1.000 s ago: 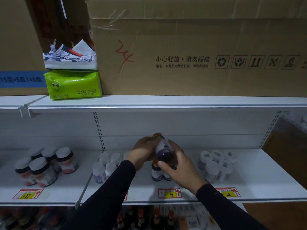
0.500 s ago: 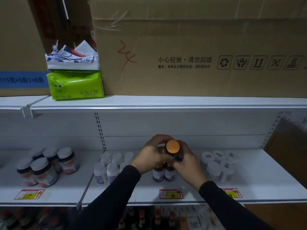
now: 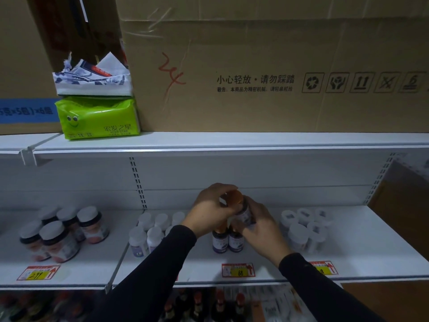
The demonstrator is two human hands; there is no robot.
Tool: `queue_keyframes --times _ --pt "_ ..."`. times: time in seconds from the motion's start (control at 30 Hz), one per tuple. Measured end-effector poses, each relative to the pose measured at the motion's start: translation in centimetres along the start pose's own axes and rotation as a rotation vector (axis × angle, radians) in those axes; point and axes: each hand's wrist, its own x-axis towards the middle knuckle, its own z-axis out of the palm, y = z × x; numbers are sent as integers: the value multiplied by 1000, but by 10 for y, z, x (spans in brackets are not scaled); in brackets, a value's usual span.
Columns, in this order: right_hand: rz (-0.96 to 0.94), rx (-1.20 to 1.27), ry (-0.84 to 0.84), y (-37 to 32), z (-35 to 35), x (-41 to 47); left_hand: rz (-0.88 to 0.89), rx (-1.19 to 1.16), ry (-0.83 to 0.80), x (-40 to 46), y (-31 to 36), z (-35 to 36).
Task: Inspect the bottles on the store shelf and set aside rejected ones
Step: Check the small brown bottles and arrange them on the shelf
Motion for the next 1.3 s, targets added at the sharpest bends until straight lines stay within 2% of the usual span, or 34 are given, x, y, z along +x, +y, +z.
queue_keyframes --times 0.13,0.37,0.6,0.8,1.0,1.3 --pt "-20 -119 -20 8 -9 7 -21 42 26 14 -5 7" --pt "58 -254 -68 38 -27 23 -62 145 26 42 -19 24" --pt "105 -321 -91 63 -32 37 -164 238 -85 59 -35 43" --pt "101 -340 -108 76 -29 47 -273 333 -242 64 -47 57" --pt "99 -365 -116 85 -23 50 -280 451 -353 66 -66 70" --pt "124 -360 -117 83 -23 48 -287 501 -382 67 -76 75"
